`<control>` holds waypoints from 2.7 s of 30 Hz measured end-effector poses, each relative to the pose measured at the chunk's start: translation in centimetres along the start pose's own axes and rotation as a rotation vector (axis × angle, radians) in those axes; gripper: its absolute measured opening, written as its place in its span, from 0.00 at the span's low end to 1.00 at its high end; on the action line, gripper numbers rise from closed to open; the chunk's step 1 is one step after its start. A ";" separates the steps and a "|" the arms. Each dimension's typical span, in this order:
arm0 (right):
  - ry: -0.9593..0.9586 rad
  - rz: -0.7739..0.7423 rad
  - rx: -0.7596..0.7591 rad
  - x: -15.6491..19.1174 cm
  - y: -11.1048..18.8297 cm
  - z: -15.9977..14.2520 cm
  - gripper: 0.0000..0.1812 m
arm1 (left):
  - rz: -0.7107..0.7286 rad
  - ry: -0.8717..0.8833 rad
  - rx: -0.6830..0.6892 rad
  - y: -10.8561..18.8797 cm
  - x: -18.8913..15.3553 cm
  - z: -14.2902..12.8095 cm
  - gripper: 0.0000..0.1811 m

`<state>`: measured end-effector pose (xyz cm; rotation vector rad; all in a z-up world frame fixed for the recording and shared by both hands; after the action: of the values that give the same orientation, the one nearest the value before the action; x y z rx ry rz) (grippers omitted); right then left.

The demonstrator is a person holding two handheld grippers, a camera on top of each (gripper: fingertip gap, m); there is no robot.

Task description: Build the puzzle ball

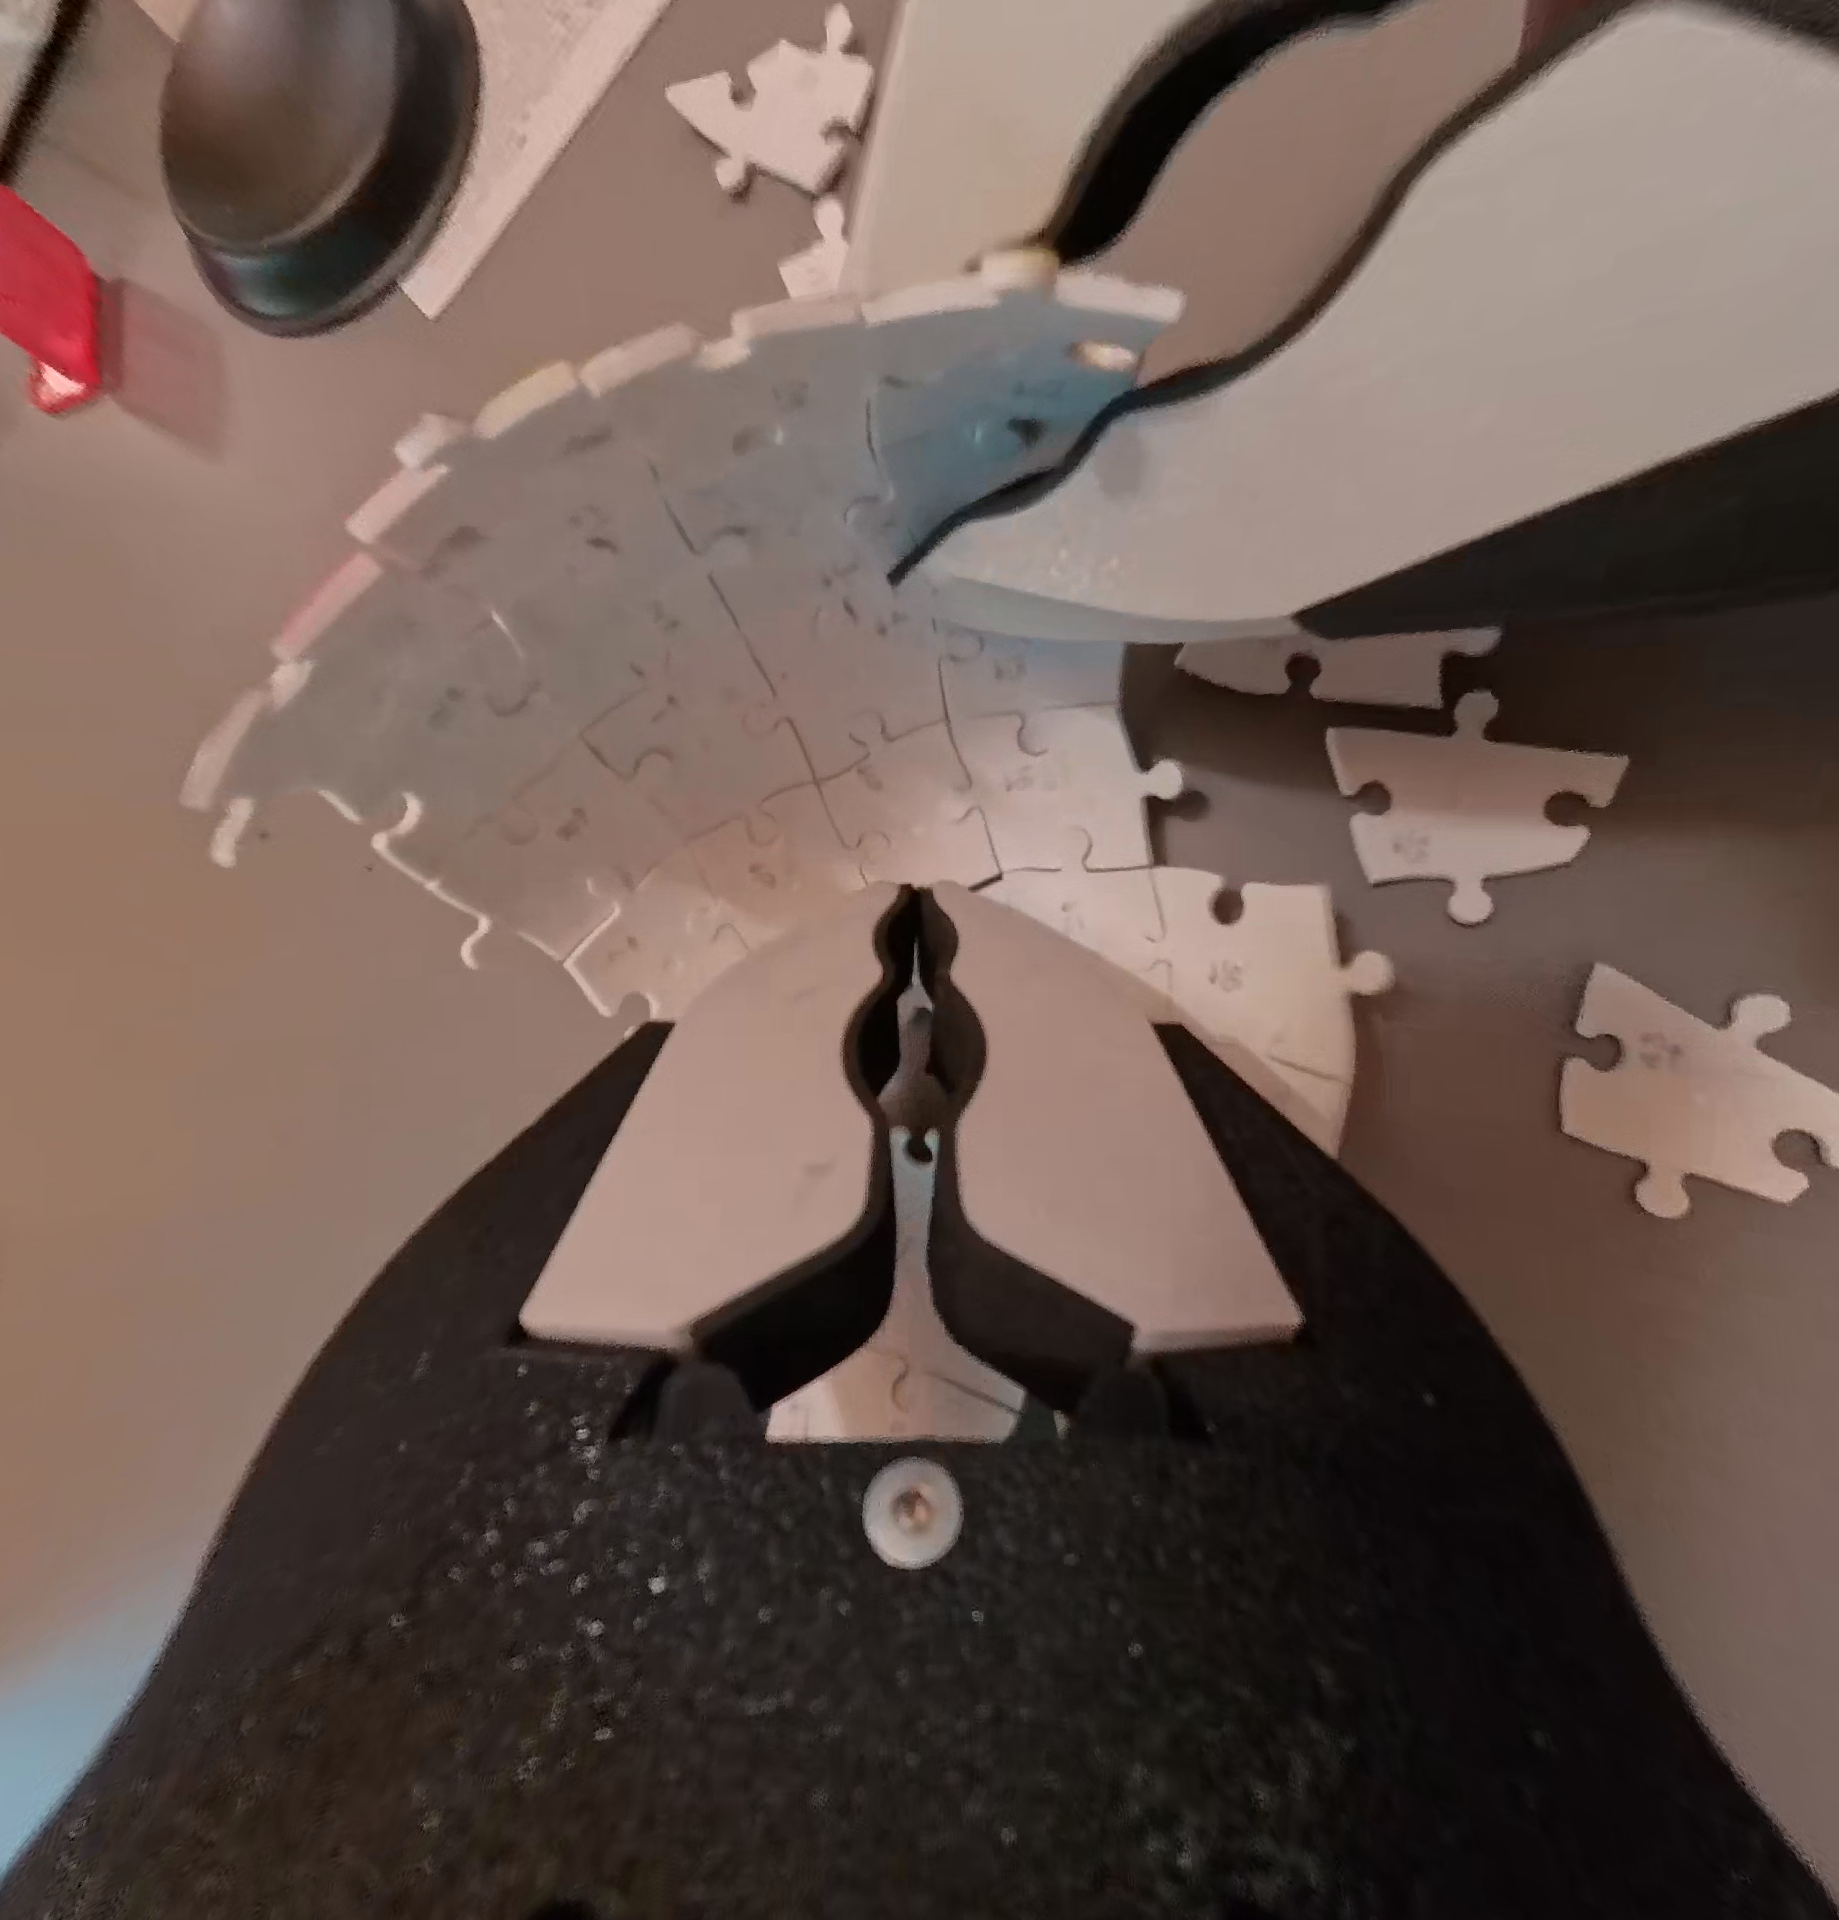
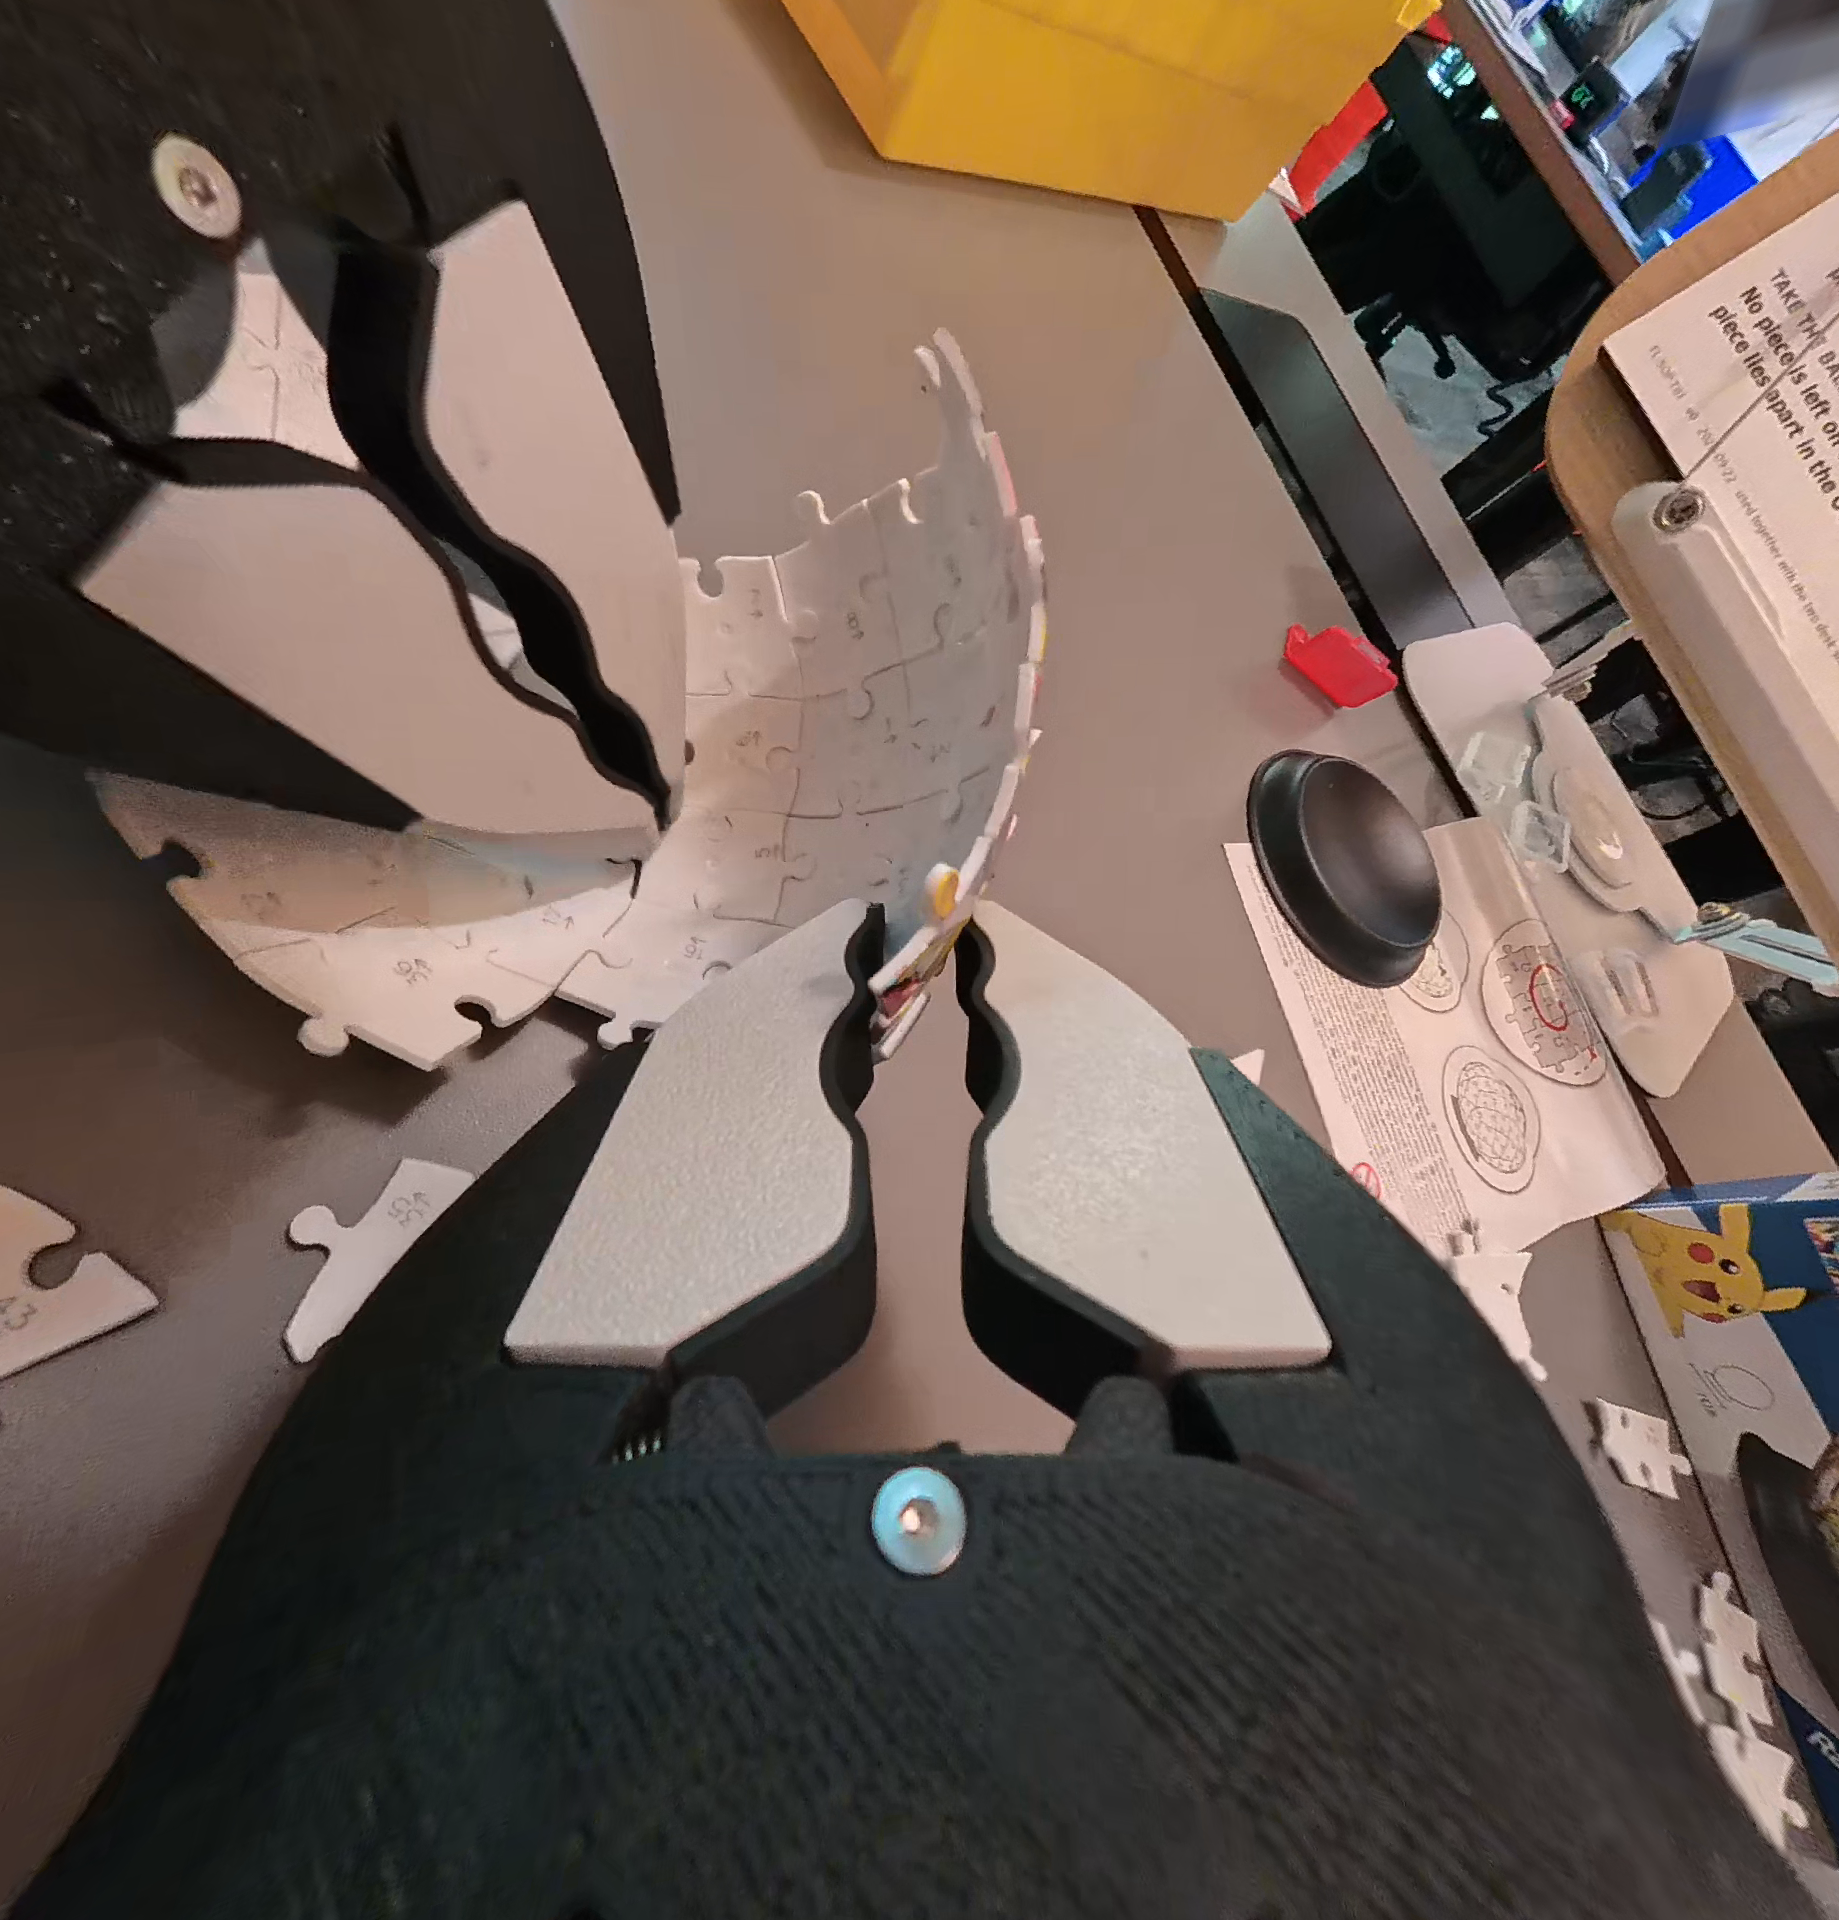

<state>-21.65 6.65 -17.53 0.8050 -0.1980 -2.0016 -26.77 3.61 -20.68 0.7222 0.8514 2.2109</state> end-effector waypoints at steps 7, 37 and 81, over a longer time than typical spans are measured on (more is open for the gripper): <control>-0.025 0.016 0.006 0.0 -0.1 -0.4 0.08 | -0.098 0.119 0.045 -0.1 -0.1 0.1 0.00; 0.253 0.085 -0.106 -0.3 1.3 -0.4 0.08 | 0.098 -0.448 -0.127 1.7 -1.8 -0.8 0.13; 0.232 -0.026 -0.186 -0.8 1.8 -0.9 0.07 | -0.132 0.948 -0.125 0.3 -1.6 -0.2 0.00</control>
<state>-19.55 6.44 -17.06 0.9137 0.1310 -1.8992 -25.99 2.19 -20.96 -0.5018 1.1209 2.4226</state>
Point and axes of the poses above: each gripper's, where its closed fingertips meet, y back along the fingers, z out of its top, x = y × z across the jaws, the point moved 2 cm from there along y, back along the fingers, and after that the axes turned 6 degrees about -x, right-handed, at the moved point
